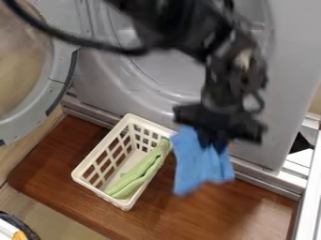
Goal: Put the blue cloth in the washing machine
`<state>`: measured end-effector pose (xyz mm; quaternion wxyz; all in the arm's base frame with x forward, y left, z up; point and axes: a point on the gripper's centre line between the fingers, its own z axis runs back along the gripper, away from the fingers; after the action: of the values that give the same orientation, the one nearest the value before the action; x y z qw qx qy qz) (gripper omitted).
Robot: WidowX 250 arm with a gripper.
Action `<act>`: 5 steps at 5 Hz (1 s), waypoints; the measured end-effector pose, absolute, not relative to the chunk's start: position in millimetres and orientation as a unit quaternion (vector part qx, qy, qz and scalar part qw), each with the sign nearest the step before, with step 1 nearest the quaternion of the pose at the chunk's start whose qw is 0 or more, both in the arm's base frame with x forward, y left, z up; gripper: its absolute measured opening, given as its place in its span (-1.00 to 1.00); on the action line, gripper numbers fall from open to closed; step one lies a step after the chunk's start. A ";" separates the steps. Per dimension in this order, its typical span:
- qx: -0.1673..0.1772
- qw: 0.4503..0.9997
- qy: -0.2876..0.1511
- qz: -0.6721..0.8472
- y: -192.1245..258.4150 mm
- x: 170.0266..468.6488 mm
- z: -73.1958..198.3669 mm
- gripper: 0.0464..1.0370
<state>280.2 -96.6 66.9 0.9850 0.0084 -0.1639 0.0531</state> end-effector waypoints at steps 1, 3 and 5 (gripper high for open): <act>0.013 0.983 -0.168 0.067 -79.5 302.8 80.1 -0.90; 0.027 0.978 -0.186 0.088 -41.8 351.3 98.4 -0.90; 0.021 0.977 -0.192 0.088 -26.6 391.3 81.8 -0.90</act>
<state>391.3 -26.6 81.8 0.9771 0.0208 -0.1925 0.0877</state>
